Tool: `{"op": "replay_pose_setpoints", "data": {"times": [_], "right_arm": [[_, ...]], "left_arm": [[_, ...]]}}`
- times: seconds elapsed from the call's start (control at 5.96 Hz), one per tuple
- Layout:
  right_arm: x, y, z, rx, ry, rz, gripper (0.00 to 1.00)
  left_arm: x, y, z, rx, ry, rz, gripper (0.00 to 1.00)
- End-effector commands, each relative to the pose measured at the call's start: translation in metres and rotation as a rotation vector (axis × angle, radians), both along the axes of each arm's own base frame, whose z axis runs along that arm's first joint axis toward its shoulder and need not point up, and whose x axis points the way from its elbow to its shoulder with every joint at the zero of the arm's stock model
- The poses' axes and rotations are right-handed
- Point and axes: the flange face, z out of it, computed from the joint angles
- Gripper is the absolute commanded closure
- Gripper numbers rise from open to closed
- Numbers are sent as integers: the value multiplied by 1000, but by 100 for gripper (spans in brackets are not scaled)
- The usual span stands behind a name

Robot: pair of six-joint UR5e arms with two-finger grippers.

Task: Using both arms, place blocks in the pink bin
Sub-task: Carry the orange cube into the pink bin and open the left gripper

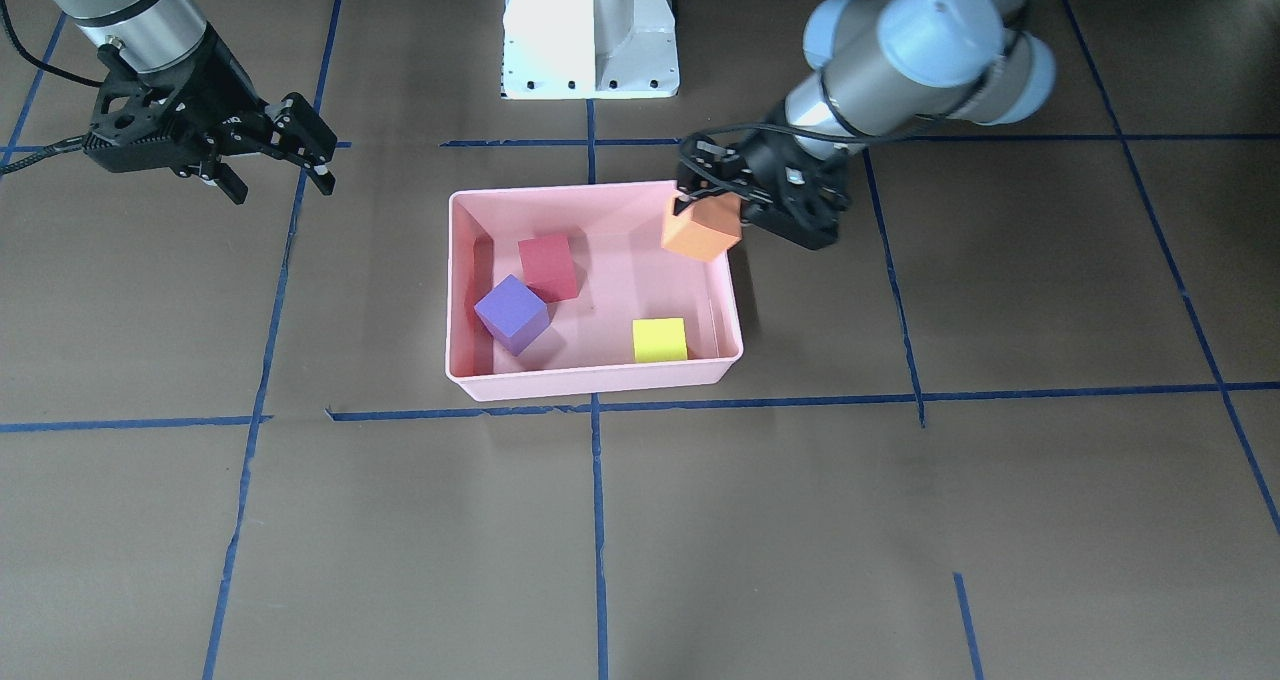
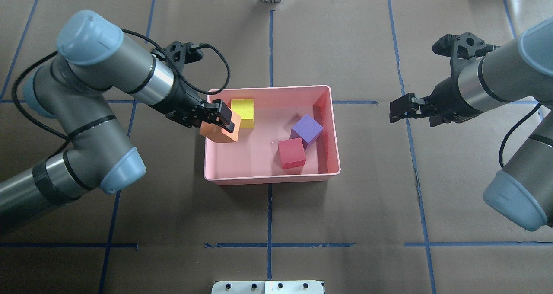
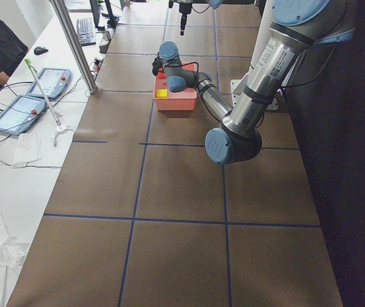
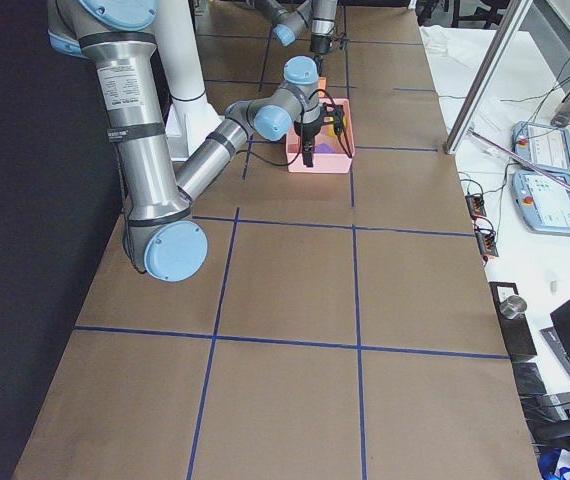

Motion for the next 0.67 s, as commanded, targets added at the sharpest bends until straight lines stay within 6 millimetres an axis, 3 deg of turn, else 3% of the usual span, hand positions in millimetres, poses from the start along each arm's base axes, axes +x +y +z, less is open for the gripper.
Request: {"op": "replay_pose_setpoints", "data": {"times": [0.0, 0.17, 0.34, 0.5], "right_arm": [[1, 0, 2, 0, 2, 0, 0], [8, -1, 8, -4, 11, 9, 0], [26, -6, 27, 39, 48, -15, 0], [60, -14, 51, 79, 83, -46, 0]], "left_arm": [[27, 39, -17, 43, 5, -81, 0], [13, 47, -6, 26, 1, -78, 0], [-8, 52, 12, 17, -9, -60, 0], [-62, 18, 42, -34, -23, -63, 0]]}}
